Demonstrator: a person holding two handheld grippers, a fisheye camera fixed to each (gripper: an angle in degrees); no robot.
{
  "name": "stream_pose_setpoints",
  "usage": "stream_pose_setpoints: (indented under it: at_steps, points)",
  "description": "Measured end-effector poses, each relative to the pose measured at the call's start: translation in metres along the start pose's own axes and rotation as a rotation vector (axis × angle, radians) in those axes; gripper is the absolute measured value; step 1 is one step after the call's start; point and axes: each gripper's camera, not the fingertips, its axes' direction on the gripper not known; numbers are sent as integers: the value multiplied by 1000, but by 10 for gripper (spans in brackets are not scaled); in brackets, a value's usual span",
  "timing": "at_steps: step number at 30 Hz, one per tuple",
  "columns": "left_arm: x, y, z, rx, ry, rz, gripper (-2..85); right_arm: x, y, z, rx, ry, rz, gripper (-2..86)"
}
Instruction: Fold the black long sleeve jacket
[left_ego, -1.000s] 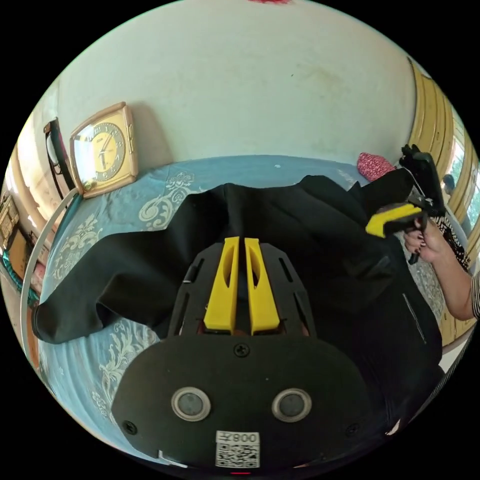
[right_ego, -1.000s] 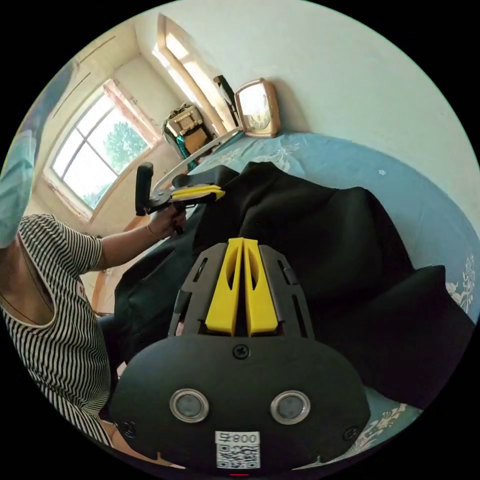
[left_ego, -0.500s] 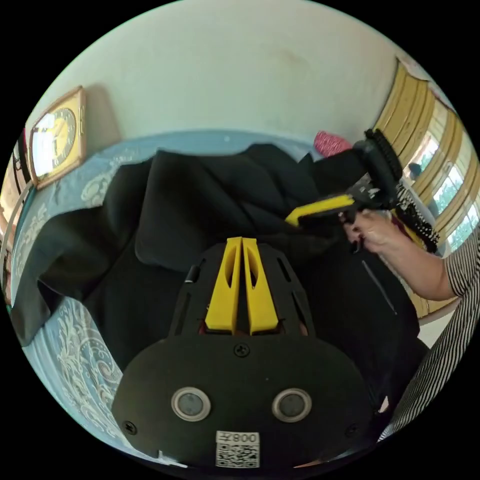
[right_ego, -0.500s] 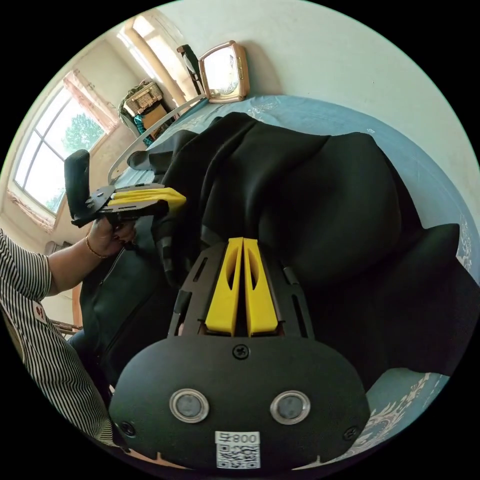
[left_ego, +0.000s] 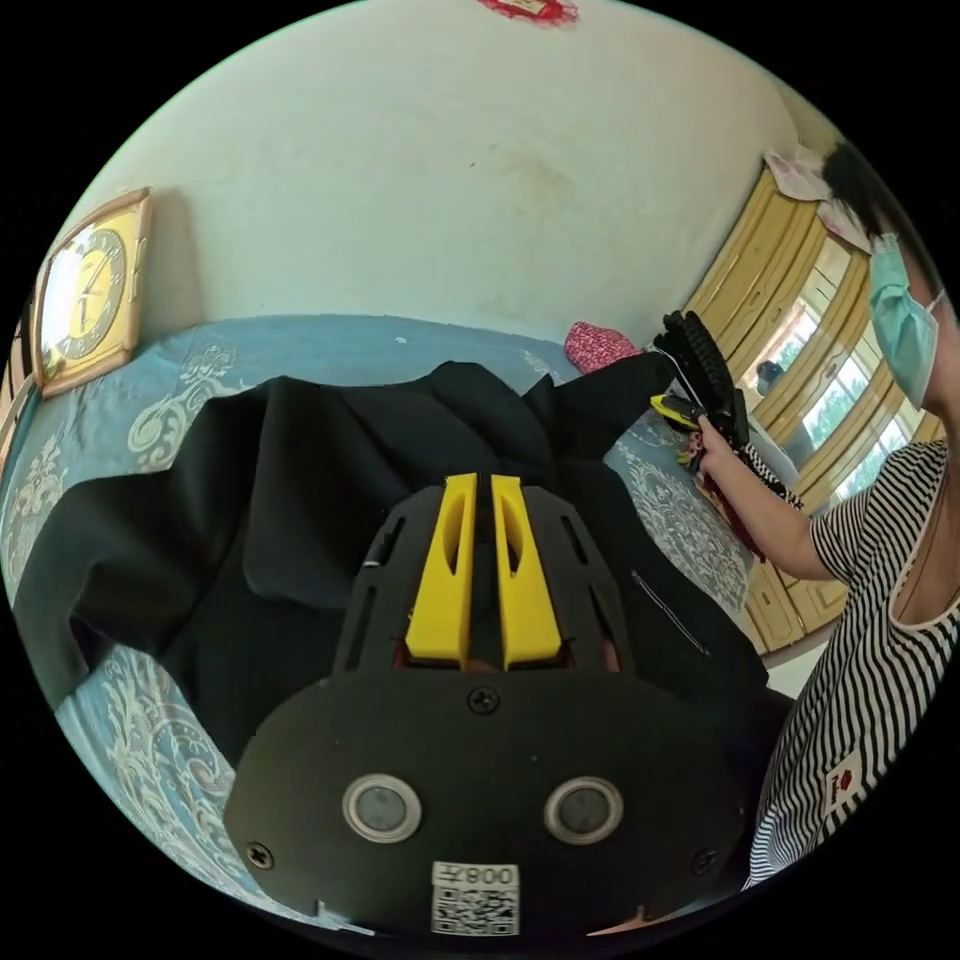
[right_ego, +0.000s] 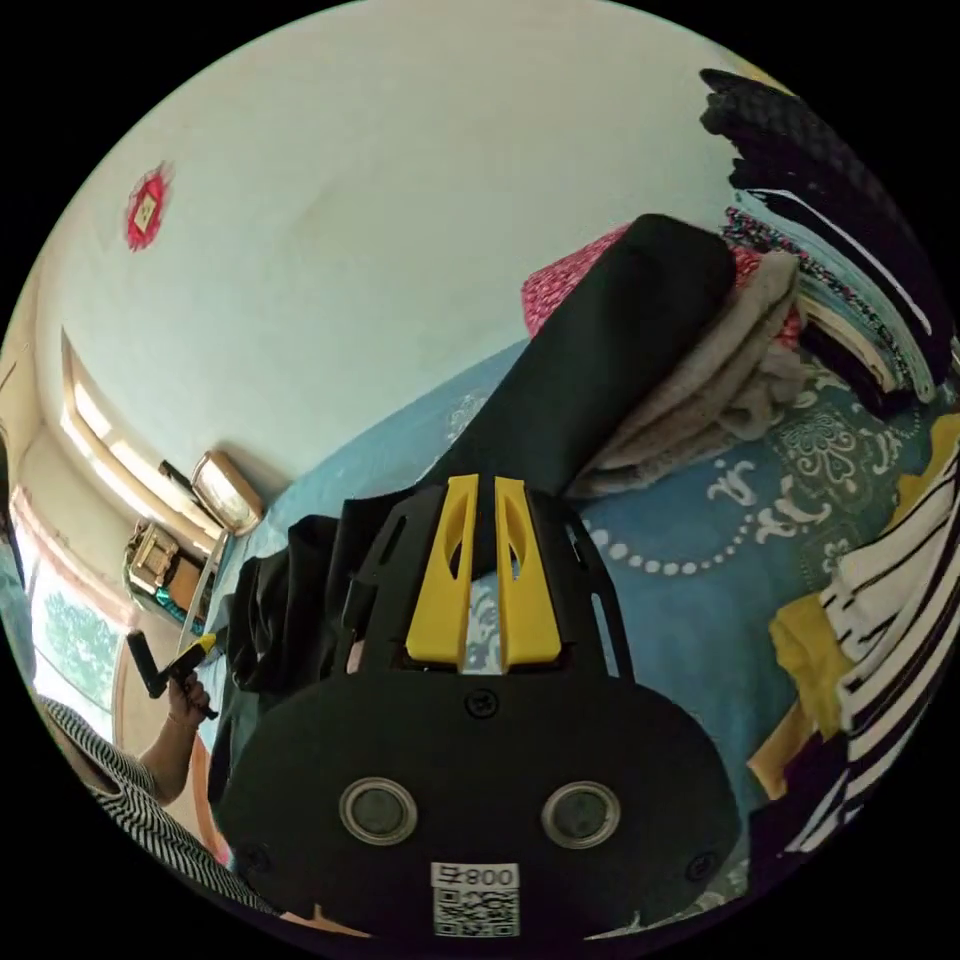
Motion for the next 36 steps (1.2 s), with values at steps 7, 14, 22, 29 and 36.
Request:
stream_pose_setpoints:
  at_steps: [7, 14, 22, 29, 36]
  points:
    - [45, -29, 46, -61, 88, 86, 19, 79, -50, -82, 190, 208, 114, 69]
    - [64, -35, 70, -108, 142, 85, 8, 100, -76, -92, 159, 317, 127, 65]
    - [68, -33, 72, -108, 151, 66, 2, 107, -69, -133, 208, 245, 199, 65]
    - [67, -29, 78, -124, 162, 66, 2, 111, -57, -153, 240, 184, 287, 66]
    - [62, -24, 88, -149, 191, 72, 6, 89, -70, -157, 190, 191, 298, 32]
